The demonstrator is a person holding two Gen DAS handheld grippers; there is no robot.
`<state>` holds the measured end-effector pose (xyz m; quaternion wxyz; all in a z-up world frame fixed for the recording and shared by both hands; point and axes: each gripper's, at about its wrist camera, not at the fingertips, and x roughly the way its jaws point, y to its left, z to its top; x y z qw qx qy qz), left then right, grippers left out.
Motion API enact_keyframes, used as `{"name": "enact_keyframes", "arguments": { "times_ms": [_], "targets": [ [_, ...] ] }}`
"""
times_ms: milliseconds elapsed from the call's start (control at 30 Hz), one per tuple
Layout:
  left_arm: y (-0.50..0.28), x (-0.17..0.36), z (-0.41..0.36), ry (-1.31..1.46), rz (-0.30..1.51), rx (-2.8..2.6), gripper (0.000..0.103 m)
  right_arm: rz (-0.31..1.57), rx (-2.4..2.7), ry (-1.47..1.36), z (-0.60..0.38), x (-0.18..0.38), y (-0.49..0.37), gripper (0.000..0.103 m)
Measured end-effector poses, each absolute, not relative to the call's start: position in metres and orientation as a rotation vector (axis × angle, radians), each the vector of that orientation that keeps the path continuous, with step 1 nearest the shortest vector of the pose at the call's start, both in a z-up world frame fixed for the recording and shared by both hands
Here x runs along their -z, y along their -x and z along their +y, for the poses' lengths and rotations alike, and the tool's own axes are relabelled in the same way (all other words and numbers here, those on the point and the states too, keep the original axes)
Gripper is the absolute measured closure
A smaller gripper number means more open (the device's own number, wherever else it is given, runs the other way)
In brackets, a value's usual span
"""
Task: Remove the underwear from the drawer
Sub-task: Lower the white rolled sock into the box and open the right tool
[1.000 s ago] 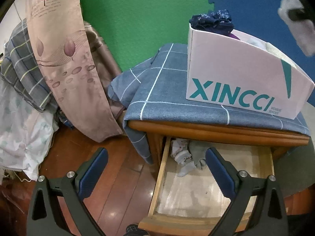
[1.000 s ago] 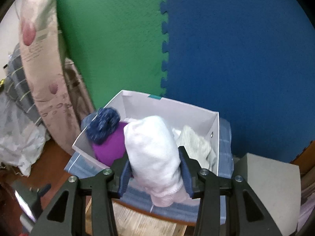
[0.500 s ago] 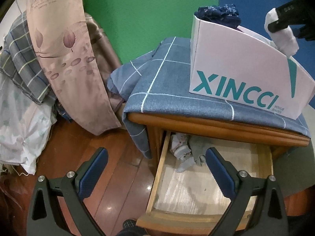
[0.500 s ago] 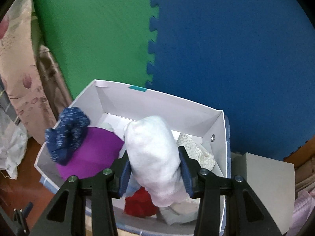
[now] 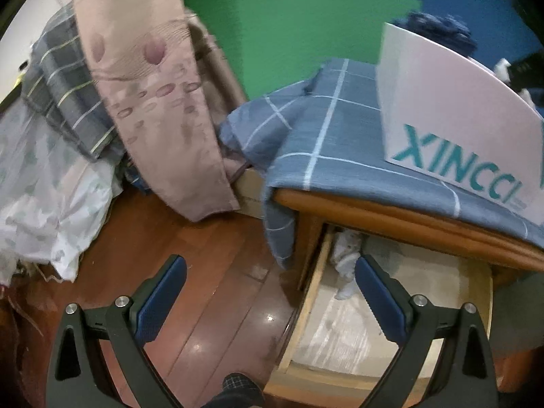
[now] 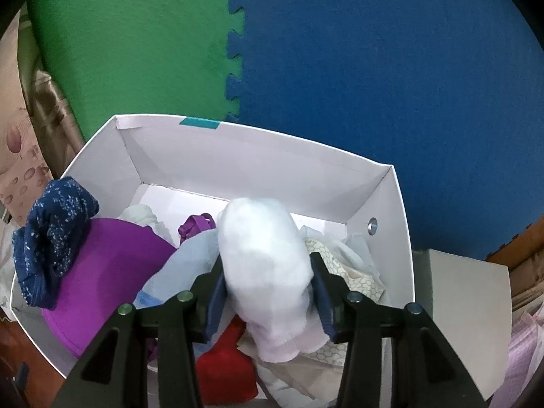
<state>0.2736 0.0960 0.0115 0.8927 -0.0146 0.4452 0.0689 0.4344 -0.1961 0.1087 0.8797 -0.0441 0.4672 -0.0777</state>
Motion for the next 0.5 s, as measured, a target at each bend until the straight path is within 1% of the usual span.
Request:
{"name": "enact_keyframes", "arguments": {
  "times_ms": [67, 200, 367, 500],
  "targets": [
    [-0.276, -0.009, 0.103, 0.055, 0.940, -0.162, 0.004, 0.957, 0.158, 0.081, -0.196, -0.111, -0.432, 0.054],
    [-0.278, -0.005, 0.109, 0.079, 0.957, -0.176, 0.004, 0.908, 0.153, 0.099, -0.192, -0.122, -0.419, 0.047],
    [-0.278, -0.004, 0.111, 0.075, 0.963, -0.186, 0.004, 0.815, 0.103, 0.119, -0.187, -0.143, -0.388, 0.046],
    [-0.278, -0.002, 0.116, 0.102, 0.979, -0.194, 0.004, 0.712, 0.039, 0.184, -0.174, -0.158, -0.339, 0.046]
  ]
}}
